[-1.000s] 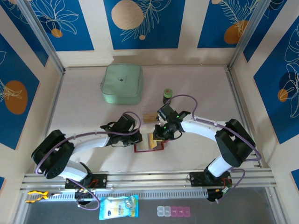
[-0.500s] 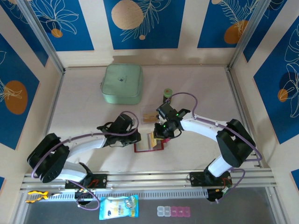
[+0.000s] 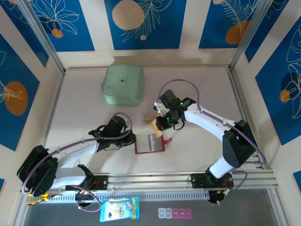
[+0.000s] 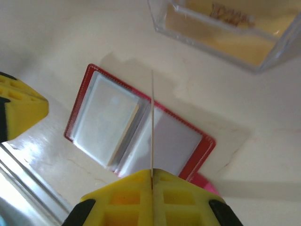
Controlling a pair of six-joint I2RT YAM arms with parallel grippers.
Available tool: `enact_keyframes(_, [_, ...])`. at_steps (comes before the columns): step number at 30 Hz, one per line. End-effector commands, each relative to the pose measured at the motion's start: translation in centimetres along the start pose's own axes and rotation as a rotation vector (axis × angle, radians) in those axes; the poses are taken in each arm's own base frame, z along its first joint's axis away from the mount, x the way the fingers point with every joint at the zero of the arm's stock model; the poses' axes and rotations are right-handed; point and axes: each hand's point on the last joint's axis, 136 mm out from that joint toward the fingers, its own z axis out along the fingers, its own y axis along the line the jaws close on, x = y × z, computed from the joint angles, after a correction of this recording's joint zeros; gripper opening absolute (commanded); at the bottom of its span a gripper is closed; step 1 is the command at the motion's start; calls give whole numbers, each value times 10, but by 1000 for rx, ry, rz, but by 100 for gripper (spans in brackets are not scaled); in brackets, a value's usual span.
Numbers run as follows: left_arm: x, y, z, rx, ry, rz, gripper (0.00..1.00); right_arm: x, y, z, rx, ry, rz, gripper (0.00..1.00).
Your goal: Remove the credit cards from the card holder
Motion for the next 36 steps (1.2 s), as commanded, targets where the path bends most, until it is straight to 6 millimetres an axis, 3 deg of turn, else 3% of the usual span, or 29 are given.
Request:
enact_keyframes(1, [1,13,-6,-39,-8,4,5,-6,-9,-6,12,39,-275,1])
enact_keyframes(8, [1,20,-14,-52,-27,-10,5,-35,-11,-16,-5,80,-610,0])
enact_keyframes(14, [1,28,-23,-67,-40,-17,5,-58,-22,-8,23,125,-803,0])
enact_keyframes(25, [-7,36,-30,-83,-62,-39,5,-85,-35,16,-26,186,-902,0])
enact_keyframes(36, [-12,41,-34,-91,-72,-56,5,-92,-30,12,-91,165,-907,0])
